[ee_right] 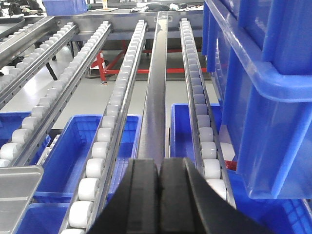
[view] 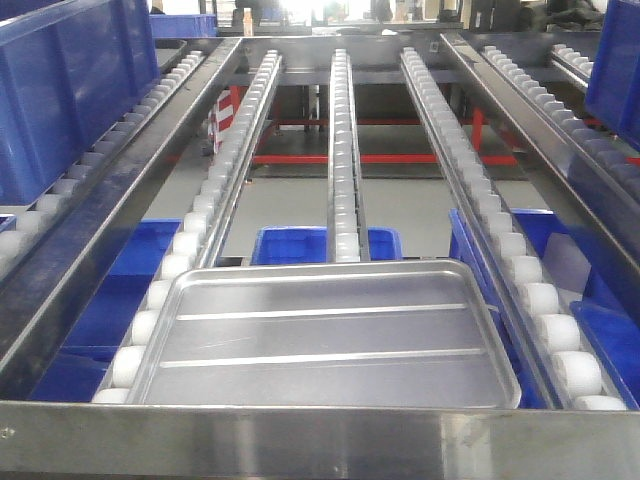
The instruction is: Grab silver tray and stack on right shelf
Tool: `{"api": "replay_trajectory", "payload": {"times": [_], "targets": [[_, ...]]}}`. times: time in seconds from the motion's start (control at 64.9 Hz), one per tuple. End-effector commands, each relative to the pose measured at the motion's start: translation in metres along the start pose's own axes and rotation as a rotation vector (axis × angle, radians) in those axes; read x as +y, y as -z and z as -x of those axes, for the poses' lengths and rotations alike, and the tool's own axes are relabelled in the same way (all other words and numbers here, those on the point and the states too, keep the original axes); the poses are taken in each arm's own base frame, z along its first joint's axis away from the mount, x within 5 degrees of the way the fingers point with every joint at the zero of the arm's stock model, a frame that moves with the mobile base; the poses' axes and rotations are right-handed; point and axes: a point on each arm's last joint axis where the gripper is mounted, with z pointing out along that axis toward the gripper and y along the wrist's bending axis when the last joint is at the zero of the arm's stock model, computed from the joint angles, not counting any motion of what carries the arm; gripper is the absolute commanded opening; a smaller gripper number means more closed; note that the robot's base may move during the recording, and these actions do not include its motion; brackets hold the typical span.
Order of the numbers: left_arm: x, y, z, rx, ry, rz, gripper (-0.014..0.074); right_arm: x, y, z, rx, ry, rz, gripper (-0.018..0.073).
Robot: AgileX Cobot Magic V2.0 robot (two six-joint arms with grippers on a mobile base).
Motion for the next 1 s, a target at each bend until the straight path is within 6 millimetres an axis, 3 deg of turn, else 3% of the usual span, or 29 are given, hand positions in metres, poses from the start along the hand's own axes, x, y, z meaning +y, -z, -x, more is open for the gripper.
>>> {"api": "replay_trajectory", "payload": {"times": [0.0, 0.724, 0.863, 0.986], "targets": [[0.001, 0.000, 0.000, -0.071, 0.010, 0.020, -0.0079, 0.001, 0.002, 0.009, -0.108, 0.014, 0.008, 0.0049], [0.003, 0.001, 0.005, -0.130, 0.036, 0.033, -0.0079, 0.002, 0.003, 0.014, -0.160, 0.014, 0.016, 0.0049], [0.007, 0.004, 0.023, -0.280, 0.089, 0.070, -0.0079, 0.003, 0.005, 0.025, -0.268, 0.012, 0.032, 0.0049], [0.007, 0.011, 0.058, -0.341, 0.065, 0.057, -0.0079, 0.006, 0.013, 0.055, -0.394, 0.011, 0.046, 0.0049]]}}
